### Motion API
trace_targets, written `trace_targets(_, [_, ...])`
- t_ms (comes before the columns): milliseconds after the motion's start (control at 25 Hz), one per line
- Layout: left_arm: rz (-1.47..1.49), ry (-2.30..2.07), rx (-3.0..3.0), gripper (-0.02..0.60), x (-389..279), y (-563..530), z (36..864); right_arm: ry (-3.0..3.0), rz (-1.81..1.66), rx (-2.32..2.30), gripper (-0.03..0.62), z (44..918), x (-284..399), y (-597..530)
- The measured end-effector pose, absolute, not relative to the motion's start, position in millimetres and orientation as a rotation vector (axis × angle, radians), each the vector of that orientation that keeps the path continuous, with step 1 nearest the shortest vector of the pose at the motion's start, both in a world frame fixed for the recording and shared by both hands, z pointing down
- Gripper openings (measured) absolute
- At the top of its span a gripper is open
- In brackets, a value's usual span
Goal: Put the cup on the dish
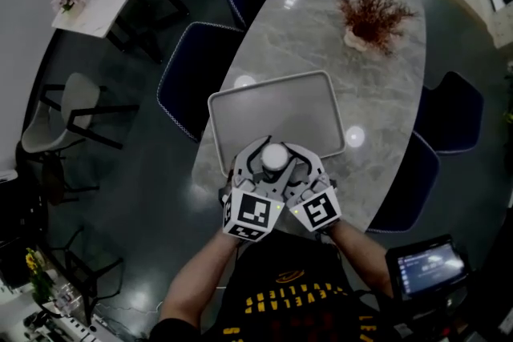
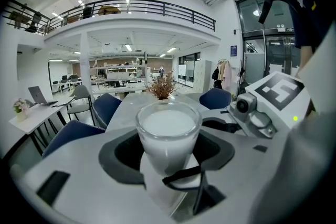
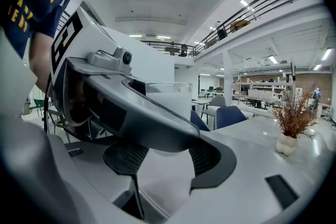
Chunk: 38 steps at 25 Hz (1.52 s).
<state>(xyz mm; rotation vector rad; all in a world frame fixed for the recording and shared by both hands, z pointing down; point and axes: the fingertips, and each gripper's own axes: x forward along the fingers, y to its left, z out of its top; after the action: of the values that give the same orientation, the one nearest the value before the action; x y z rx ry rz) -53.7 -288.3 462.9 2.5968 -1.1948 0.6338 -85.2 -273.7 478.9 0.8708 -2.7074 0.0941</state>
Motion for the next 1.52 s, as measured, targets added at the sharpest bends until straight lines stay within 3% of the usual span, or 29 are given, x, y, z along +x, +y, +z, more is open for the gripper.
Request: trace_targets(1520, [0.76, -1.119, 2.569, 0.258, -42, -352, 574, -2.436, 0.094, 0.756, 0.239, 596, -70, -336])
